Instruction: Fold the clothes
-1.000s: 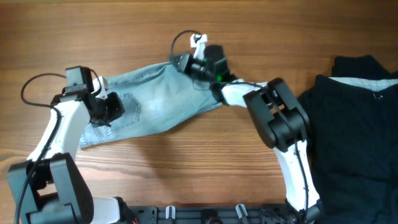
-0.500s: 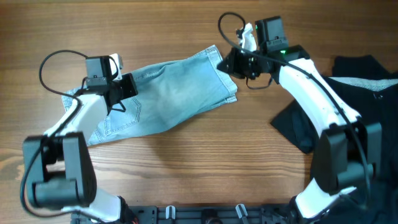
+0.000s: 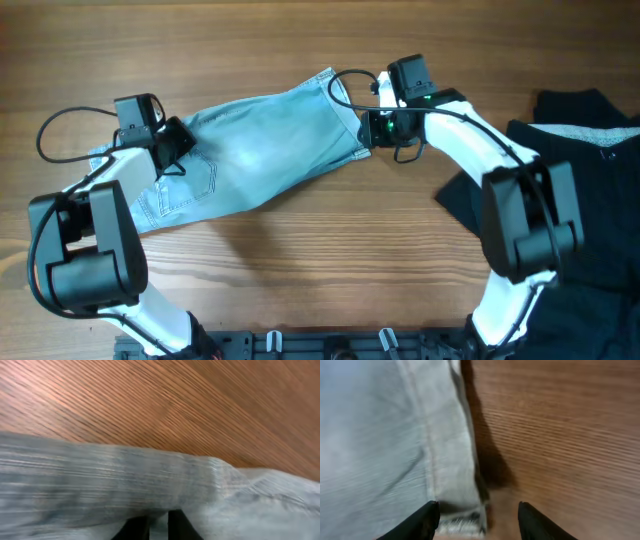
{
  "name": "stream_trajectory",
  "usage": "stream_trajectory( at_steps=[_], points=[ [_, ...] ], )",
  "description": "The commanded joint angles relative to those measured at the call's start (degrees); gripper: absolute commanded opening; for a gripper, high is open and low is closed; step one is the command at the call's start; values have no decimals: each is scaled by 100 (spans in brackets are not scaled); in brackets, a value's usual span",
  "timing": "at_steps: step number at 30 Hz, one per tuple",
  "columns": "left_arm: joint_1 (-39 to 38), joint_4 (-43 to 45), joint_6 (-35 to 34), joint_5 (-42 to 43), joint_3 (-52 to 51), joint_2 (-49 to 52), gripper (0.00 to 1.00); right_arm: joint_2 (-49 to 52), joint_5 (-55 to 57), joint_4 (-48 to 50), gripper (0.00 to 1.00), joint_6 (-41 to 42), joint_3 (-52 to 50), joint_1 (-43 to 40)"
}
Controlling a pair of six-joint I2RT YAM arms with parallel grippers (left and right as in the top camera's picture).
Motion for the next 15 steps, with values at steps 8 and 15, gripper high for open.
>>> stream_trajectory(
  at_steps=[8, 15],
  points=[
    [22, -1384, 400, 645, 61, -1027, 16, 407, -1128, -216, 18, -260, -79, -4],
    [37, -3191, 396, -649, 31, -1075, 16, 273, 1311, -791, 4, 170, 70, -476]
  ],
)
